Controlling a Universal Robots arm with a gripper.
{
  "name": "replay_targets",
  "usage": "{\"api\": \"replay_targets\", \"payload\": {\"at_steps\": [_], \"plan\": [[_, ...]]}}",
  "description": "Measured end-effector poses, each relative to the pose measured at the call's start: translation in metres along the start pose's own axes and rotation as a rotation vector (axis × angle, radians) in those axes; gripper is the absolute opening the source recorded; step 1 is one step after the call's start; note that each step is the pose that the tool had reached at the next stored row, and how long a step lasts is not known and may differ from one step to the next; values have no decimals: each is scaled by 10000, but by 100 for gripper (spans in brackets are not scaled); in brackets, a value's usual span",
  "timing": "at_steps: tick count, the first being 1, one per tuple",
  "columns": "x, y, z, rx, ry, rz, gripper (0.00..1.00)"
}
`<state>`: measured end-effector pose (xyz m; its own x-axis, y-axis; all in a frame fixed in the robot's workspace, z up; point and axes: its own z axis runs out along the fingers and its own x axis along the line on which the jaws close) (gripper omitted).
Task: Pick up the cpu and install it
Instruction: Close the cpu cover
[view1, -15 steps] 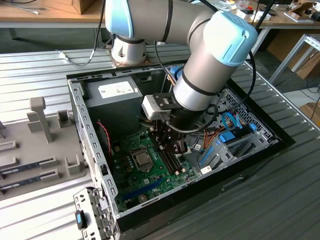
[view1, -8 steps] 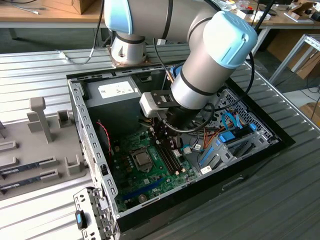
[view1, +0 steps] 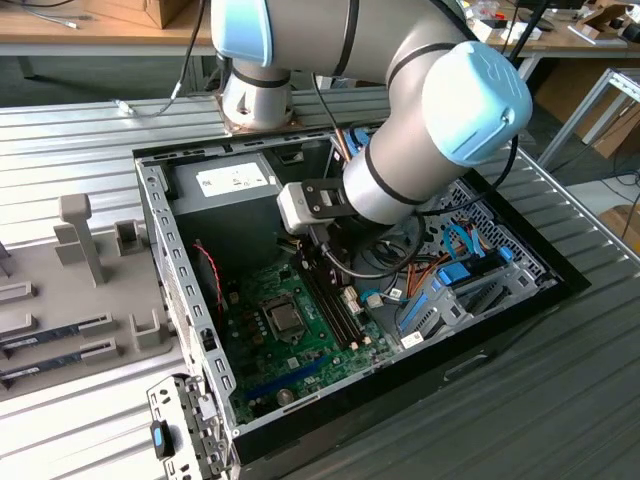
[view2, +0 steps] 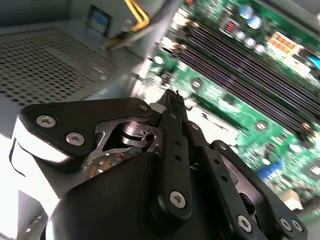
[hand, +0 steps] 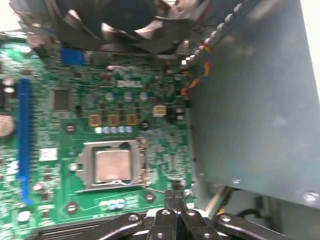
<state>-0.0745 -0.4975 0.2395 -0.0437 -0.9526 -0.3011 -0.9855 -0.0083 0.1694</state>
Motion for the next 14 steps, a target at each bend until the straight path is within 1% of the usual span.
{"api": "replay_targets", "payload": {"at_steps": [2,3,4,5,6,7,9,10,11,12,13,14], "plan": [[0,2,0,-11,-380,-41,11],[0,2,1,-15,-540,-58,11],[0,2,1,-18,-666,-69,11],[0,2,3,-18,-844,-79,11],[2,1,7,-18,-992,-83,11],[4,-1,15,-17,-1099,-87,11],[8,-2,27,-17,-1209,-88,11],[12,-5,41,-13,-1305,-83,11],[15,-7,49,-10,-1344,-77,11],[16,-8,56,-7,-1371,-70,11],[22,-11,70,0,-1433,-55,11],[24,-12,80,4,-1471,-47,11]]}}
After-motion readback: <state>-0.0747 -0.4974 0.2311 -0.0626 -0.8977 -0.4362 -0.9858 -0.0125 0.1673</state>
